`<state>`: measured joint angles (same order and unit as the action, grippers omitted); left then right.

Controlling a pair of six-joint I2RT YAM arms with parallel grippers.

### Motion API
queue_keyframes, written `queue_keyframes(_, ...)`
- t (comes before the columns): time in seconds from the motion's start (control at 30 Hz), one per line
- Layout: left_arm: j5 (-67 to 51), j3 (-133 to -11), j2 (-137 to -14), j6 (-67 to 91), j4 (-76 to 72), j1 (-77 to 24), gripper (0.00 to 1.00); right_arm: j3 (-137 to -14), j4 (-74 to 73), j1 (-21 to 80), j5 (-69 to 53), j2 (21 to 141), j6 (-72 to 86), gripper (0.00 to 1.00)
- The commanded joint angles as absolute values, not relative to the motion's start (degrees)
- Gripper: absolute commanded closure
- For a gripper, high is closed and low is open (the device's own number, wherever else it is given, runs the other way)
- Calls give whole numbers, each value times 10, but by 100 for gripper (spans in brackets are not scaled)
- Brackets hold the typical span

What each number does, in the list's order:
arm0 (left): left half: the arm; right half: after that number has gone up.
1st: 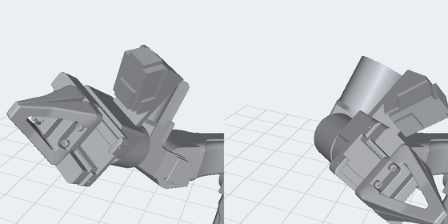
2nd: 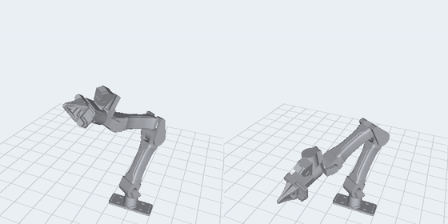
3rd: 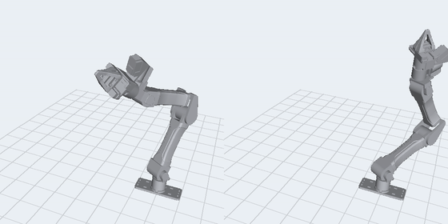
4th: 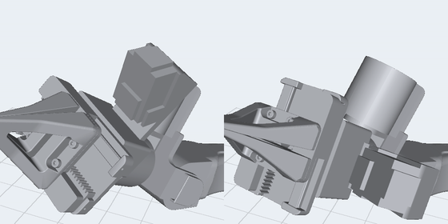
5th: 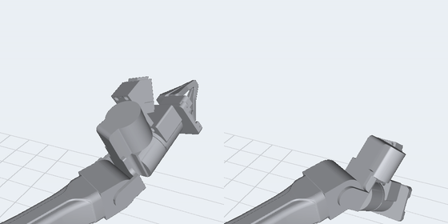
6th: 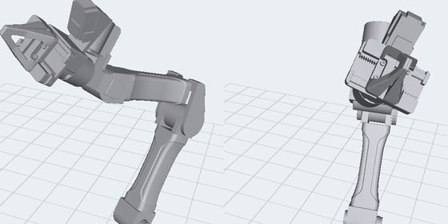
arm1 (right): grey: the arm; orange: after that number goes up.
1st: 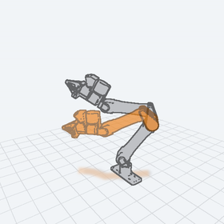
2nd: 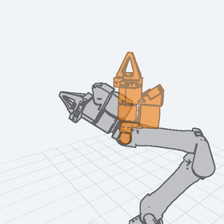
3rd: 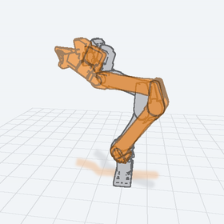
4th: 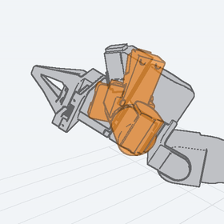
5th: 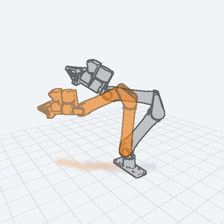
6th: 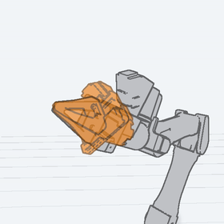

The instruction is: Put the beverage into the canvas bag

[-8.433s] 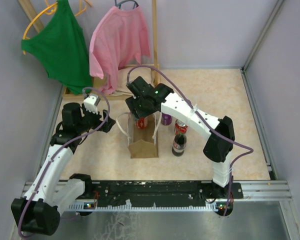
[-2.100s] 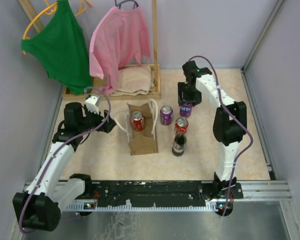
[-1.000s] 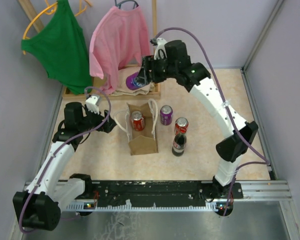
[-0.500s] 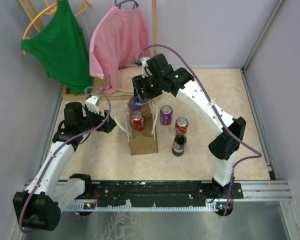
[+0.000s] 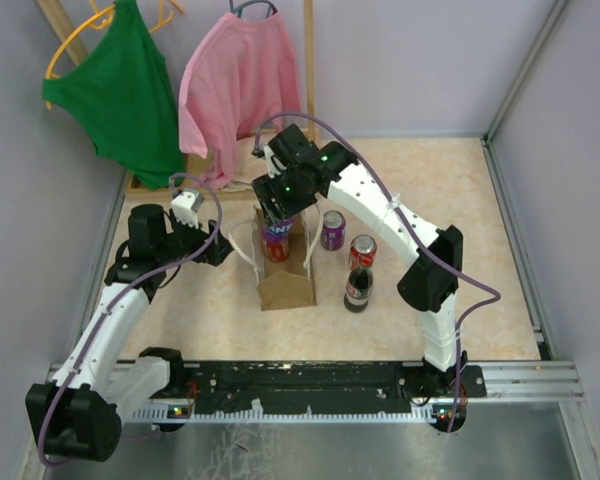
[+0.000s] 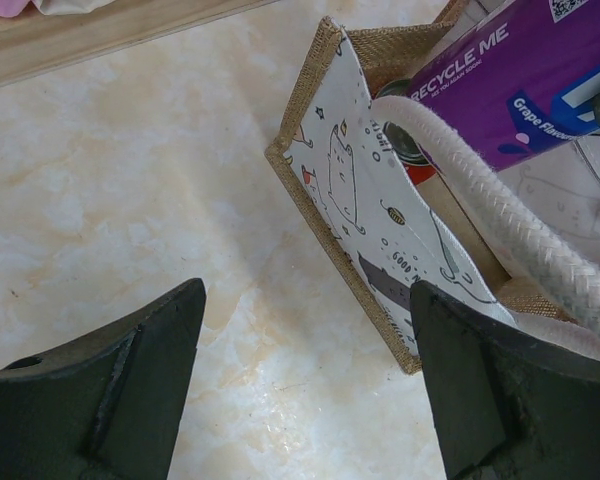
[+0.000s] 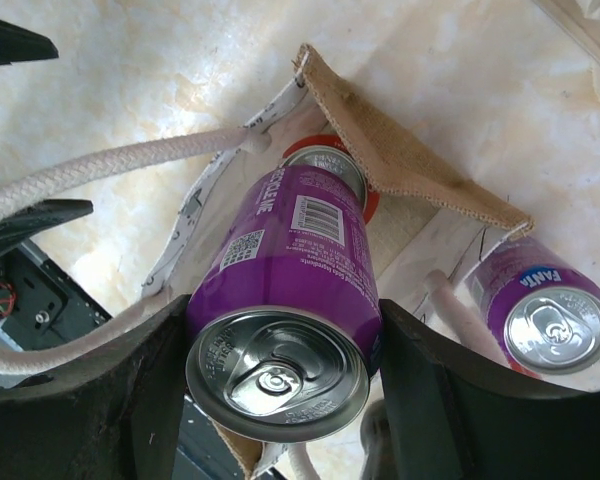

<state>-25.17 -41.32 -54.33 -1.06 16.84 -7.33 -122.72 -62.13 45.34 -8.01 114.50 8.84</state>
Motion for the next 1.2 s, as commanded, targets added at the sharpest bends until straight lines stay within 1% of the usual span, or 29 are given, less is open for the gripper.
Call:
queue_keyframes(0.0,-264,-425,-543,-7,157,-69,12,-1275,-615,458,-66,1124,71,100)
queue_keyframes(0.63,-268,-424,-554,-4,150,-70,12,-1260,-669,458,-8,1120,70,100)
queue_keyframes(1.17,-267,-425,-557,-7,147,-69,12,-1183,-648,458,0,1076,88,100)
